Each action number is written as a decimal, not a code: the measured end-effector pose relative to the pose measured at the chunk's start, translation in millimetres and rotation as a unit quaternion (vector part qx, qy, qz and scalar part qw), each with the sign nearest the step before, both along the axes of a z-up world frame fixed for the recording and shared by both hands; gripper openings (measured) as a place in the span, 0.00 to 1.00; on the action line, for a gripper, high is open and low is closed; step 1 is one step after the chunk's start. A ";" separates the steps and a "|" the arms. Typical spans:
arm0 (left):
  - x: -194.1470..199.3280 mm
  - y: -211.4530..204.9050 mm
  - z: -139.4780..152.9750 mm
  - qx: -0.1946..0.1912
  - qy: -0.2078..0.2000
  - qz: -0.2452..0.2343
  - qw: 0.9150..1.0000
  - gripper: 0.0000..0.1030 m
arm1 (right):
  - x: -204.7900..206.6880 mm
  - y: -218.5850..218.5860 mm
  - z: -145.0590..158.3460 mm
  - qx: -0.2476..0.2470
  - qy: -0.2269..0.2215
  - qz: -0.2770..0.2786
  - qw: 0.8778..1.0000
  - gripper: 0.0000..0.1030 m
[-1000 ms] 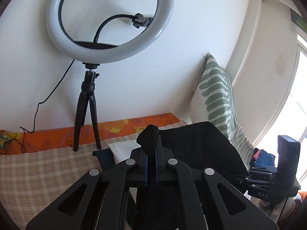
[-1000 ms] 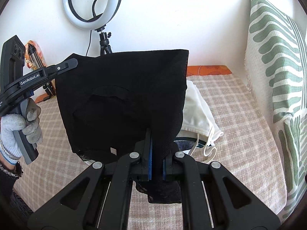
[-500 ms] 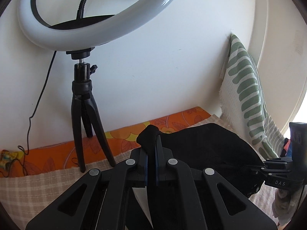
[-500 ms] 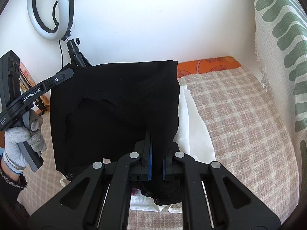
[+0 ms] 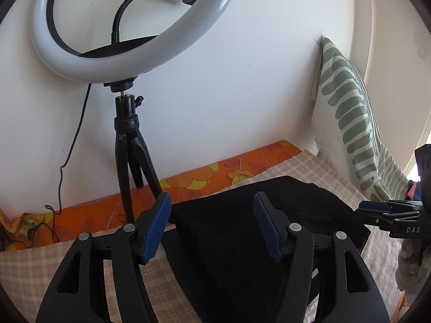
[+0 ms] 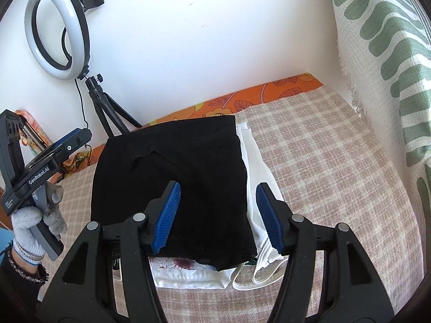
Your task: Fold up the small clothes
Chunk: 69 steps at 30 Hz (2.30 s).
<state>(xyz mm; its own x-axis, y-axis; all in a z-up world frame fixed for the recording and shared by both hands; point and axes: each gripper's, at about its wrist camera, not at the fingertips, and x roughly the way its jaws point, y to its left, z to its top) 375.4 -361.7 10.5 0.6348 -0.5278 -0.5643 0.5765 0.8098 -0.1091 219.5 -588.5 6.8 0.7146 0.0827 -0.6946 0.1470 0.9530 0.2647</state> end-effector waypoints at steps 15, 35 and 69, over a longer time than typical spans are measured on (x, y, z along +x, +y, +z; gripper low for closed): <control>-64.9 58.4 42.7 -0.018 -0.010 0.003 1.000 0.64 | -63.3 44.5 55.1 -0.030 -0.035 -0.011 0.999 0.60; -188.9 171.2 68.0 -0.034 -0.056 -0.007 0.998 0.72 | -161.7 172.7 92.1 -0.109 -0.082 -0.013 0.991 0.71; -272.8 217.5 14.1 0.037 -0.083 0.047 0.995 0.99 | -206.6 246.5 26.3 -0.123 -0.141 -0.041 0.981 1.00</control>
<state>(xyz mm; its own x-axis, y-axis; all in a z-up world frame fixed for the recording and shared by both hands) 102.6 -144.2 24.5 0.7668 -0.4223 -0.4834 0.5026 0.8635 0.0429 12.9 -342.0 33.2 0.8782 -0.1294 -0.4605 0.1806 0.9812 0.0687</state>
